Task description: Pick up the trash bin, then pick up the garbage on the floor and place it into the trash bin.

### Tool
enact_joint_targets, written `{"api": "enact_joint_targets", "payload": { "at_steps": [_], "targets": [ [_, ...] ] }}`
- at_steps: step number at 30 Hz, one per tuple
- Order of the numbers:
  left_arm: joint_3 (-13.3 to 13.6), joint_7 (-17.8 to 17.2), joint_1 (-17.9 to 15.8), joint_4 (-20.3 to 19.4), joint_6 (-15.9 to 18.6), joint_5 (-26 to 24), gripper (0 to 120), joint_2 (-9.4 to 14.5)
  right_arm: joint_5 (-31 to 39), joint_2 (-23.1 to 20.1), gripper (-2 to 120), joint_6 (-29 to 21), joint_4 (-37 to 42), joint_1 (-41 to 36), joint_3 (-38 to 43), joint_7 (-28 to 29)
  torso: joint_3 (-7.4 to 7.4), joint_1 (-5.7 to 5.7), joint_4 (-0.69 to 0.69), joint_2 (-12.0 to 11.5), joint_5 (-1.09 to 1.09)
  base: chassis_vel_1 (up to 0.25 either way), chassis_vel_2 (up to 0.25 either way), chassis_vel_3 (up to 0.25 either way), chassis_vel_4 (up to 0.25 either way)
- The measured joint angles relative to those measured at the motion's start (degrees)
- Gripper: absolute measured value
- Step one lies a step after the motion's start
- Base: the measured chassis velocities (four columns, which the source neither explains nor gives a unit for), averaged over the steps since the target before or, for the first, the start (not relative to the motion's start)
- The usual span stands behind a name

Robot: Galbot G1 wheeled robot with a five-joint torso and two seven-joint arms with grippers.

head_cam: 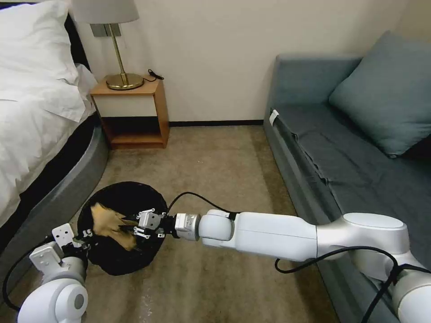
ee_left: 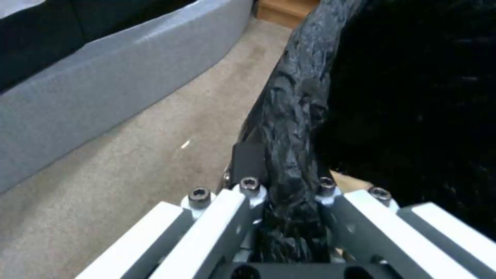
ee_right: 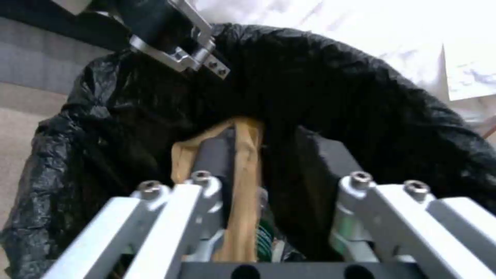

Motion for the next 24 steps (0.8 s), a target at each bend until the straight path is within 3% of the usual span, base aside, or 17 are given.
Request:
{"api": "enact_joint_targets", "payload": {
  "at_steps": [9, 12, 16, 17, 18, 20, 24],
  "targets": [
    [0.22, -0.27, -0.32, 1.12, 0.04, -0.68, 3, 0.0, 0.12, -2.22, 72, 0.09, 4.07, -0.11, 7.66, 0.57, 0.0, 0.0, 0.02, 0.0, 0.0, 0.0, 0.0, 0.0, 0.0],
    [0.68, -1.25, -0.62, 1.32, 0.34, -3.86, 3, 0.03, 0.17, -4.43, 82, -0.3, 6.36, -0.13, 11.65, 0.82, 0.0, 0.0, 0.02, 0.0, 0.01, 0.0, 0.0, 0.0, 0.0],
    [1.79, -4.4, -1.28, 2.98, 1.67, -12.46, 3, -0.05, 0.27, -10.91, 97, -1.08, 12.72, -0.18, 14.85, 1.05, 0.0, 0.0, -0.02, 0.0, 0.02, 0.0, 0.0, 0.0, 0.0],
    [1.79, -4.4, -1.28, 2.98, 1.67, -12.46, 3, -0.05, 0.27, -10.91, 97, -1.08, 12.72, -0.18, 14.85, 1.05, 0.0, 0.0, -0.02, 0.0, 0.02, 0.0, 0.0, 0.0, 0.0],
    [2.17, -5.65, -1.62, 3.92, 2.49, -16.35, 3, -0.15, 0.2, -12.59, 99, -1.21, 14.35, -0.42, 14.86, 1.05, 0.0, 0.0, -0.03, 0.0, 0.02, 0.0, 0.0, 0.0, 0.0],
    [2.22, -5.89, -1.69, 4.21, 2.66, -17.04, 3, -0.18, 0.12, -13.0, 99, -1.21, 14.64, -0.52, 14.86, 1.05, 0.0, 0.0, -0.02, 0.0, 0.01, 0.0, 0.0, 0.0, 0.0],
    [2.39, -8.43, -2.56, 9.0, 3.73, -21.28, 3, -0.12, -0.58, -14.96, 100, -1.05, 15.25, -1.75, 15.46, 1.0, 0.0, 0.0, 0.01, 0.0, 0.01, 0.0, 0.0, 0.0, 0.0]
  ]
}}
